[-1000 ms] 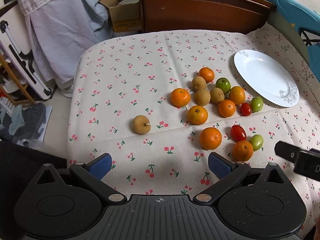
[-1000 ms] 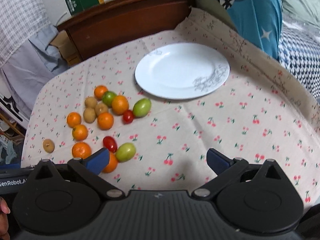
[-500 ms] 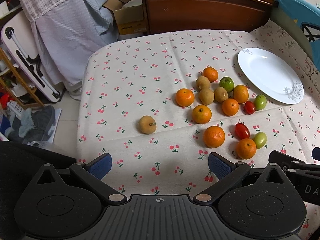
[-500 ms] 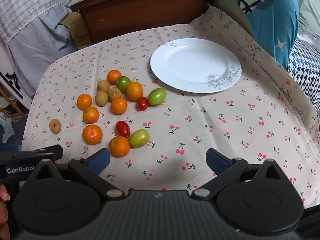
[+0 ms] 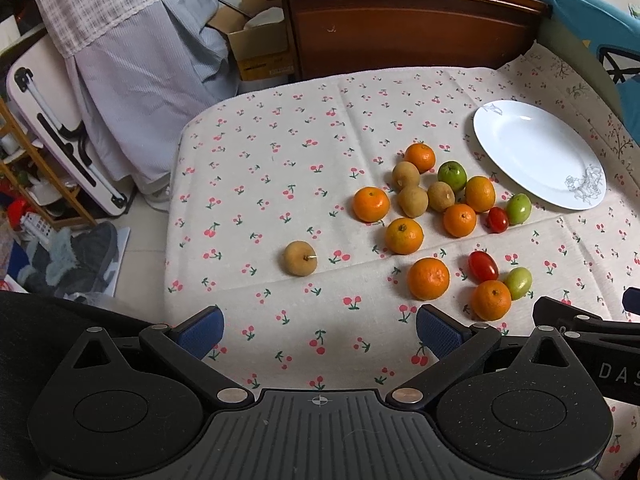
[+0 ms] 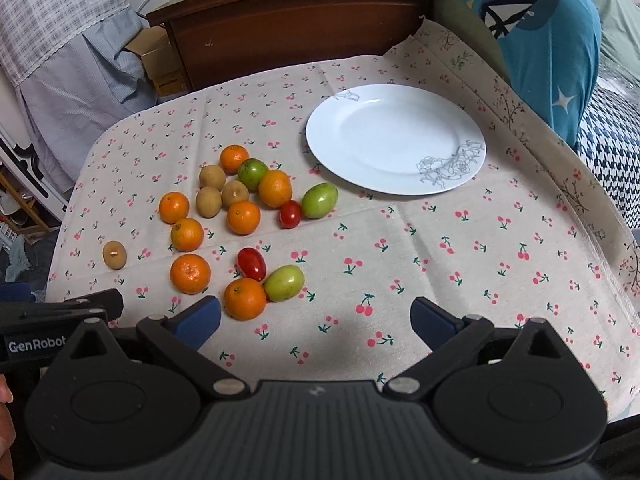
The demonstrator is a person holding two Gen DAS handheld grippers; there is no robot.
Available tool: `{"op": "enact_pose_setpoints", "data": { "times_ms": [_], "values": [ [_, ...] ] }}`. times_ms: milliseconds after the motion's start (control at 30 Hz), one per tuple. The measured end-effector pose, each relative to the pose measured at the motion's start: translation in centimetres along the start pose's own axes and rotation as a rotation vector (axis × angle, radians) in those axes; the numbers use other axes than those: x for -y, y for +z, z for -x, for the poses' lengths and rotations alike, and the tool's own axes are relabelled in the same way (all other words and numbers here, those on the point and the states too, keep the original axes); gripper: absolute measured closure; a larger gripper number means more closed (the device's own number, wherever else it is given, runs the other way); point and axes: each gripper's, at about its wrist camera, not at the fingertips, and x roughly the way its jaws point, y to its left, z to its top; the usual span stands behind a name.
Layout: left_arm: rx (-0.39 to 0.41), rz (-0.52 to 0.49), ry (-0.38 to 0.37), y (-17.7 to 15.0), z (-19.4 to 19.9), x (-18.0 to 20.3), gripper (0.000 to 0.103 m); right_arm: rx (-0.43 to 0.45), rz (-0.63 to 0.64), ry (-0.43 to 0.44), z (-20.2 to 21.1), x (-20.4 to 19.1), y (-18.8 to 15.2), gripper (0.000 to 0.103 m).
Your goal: Organize fruits
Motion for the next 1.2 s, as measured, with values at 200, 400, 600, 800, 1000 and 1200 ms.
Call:
{"op": "enact_pose_setpoints", "data": {
  "times_ms": [200, 400, 600, 800, 1000, 1200],
  "values": [
    [0.001, -0.001, -0.001, -0.03, 0.05, 0.02, 0.0, 0.006, -0.008, 0.007, 0.09, 0.06, 0.04, 0.004],
    [0.004, -0.002, -0.001, -0.04, 0.08, 0.02, 0.0, 0.01, -0.01, 0.008, 0.06, 0.06, 0.11, 0.004],
    [0.006, -0.004, -0.005, -0.06, 0.02, -0.02, 0.001, 0.012, -0.011, 0.013, 0.0, -0.01, 0.1, 0.004],
    [0.005, 0.008, -0.019, -0.08, -0.16, -0.26, 0.001, 0.014, -0.009, 0.016, -0.11, -0.1, 0.09, 0.004],
    [0.004, 0.017, -0.028, -0.21, -0.56, -0.35, 0.001, 0.018, 0.0, 0.007, -0.25, -0.24, 0.04, 0.004],
    [0.01, 0.015, -0.035, -0.34, -0.77, -0.51, 0.001, 0.017, 0.002, 0.006, -0.4, -0.33, 0.06, 0.004]
  ]
}}
